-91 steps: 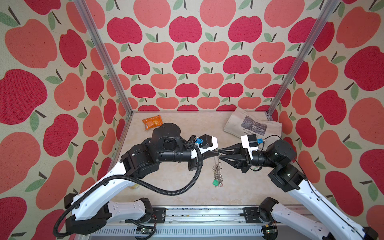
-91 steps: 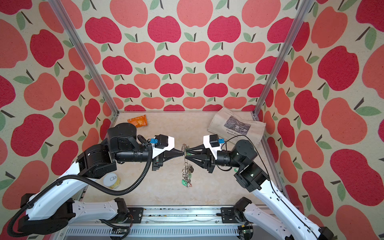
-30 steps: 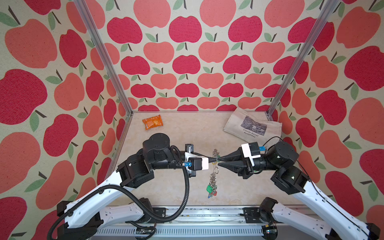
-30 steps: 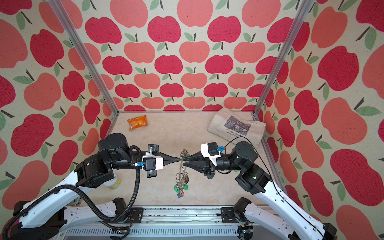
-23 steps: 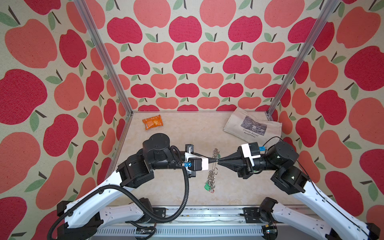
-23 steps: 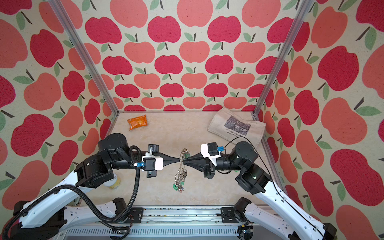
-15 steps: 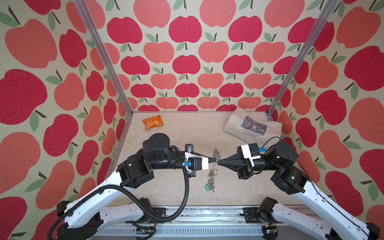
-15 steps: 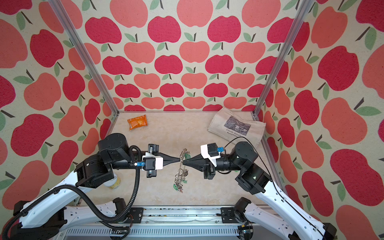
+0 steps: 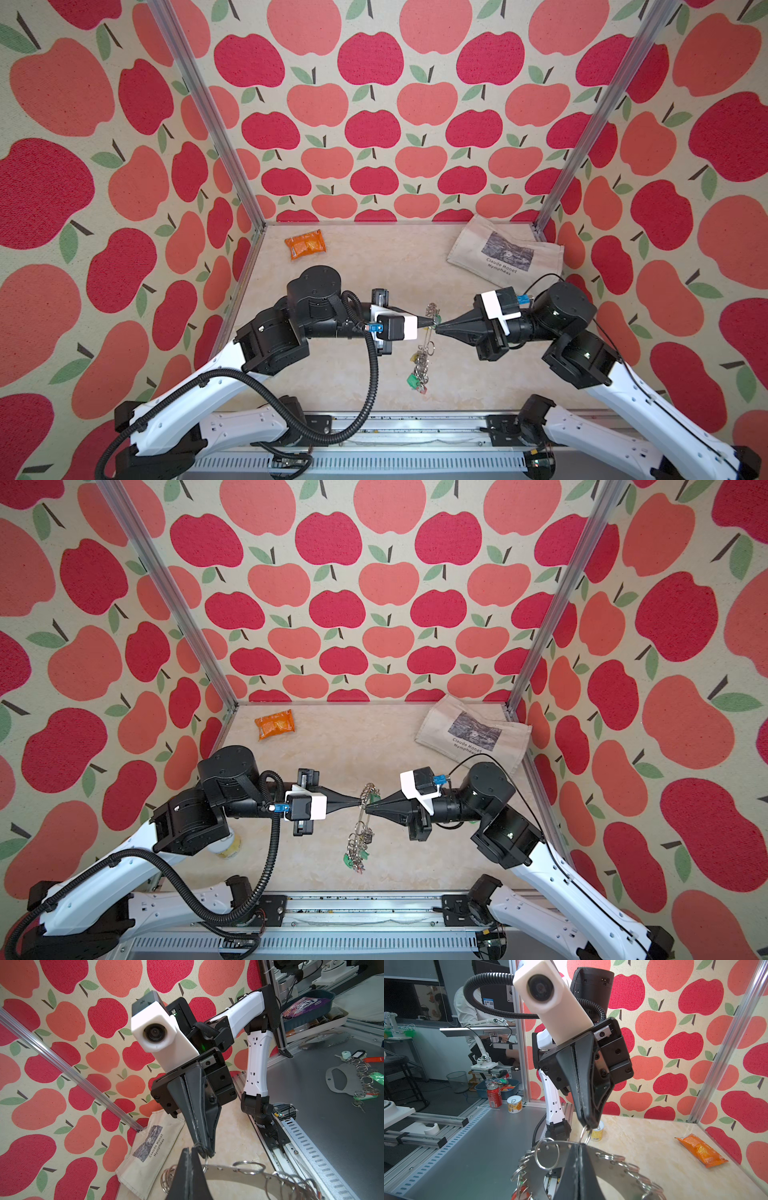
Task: Put the keys on the keyring
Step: 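Pinch a split ring with the left gripper beside the right gripper's hold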
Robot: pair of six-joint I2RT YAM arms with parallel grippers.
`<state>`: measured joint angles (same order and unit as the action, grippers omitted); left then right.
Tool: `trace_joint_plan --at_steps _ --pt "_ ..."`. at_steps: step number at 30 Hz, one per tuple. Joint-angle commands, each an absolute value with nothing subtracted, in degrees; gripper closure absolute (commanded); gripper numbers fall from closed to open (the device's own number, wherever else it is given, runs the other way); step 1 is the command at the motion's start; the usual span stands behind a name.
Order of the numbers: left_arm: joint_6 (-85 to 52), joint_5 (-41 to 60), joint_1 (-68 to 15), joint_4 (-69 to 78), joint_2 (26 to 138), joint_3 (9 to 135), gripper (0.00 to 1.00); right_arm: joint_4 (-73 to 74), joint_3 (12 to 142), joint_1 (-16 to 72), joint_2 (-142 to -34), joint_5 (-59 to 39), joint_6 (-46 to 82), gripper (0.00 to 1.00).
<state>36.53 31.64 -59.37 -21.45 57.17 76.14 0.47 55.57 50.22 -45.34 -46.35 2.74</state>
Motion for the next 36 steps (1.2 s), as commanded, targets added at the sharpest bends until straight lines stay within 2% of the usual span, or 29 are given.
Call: trace_joint_plan --at_steps 1,7,15,19,28,31,36 --pt "35.8 33.5 -59.1 -22.5 58.0 78.6 1.0 1.5 57.8 50.8 -44.5 -46.6 2.9 0.94" --pt "35.7 34.4 -59.1 -23.8 58.7 79.2 1.0 2.4 58.1 50.8 -45.2 -48.7 3.4 1.0" --pt "34.6 35.7 -58.7 -26.9 60.1 80.9 1.0 2.2 58.4 50.8 -45.1 -50.5 2.9 1.0" --pt "32.9 33.9 -58.7 -25.5 59.6 80.6 1.0 1.8 58.1 50.7 -44.3 -48.5 2.5 1.0" --pt "28.8 30.3 -58.7 -22.0 57.3 78.8 0.63 2.1 57.4 50.3 -42.3 -45.5 2.3 1.0" --pt "27.6 29.9 -58.7 -22.3 57.1 78.9 0.6 2.8 57.4 50.0 -42.0 -45.3 2.6 1.0" --pt "24.1 32.4 -58.6 -22.9 57.8 79.6 0.6 3.7 57.0 49.9 -41.5 -43.9 2.4 1.0"
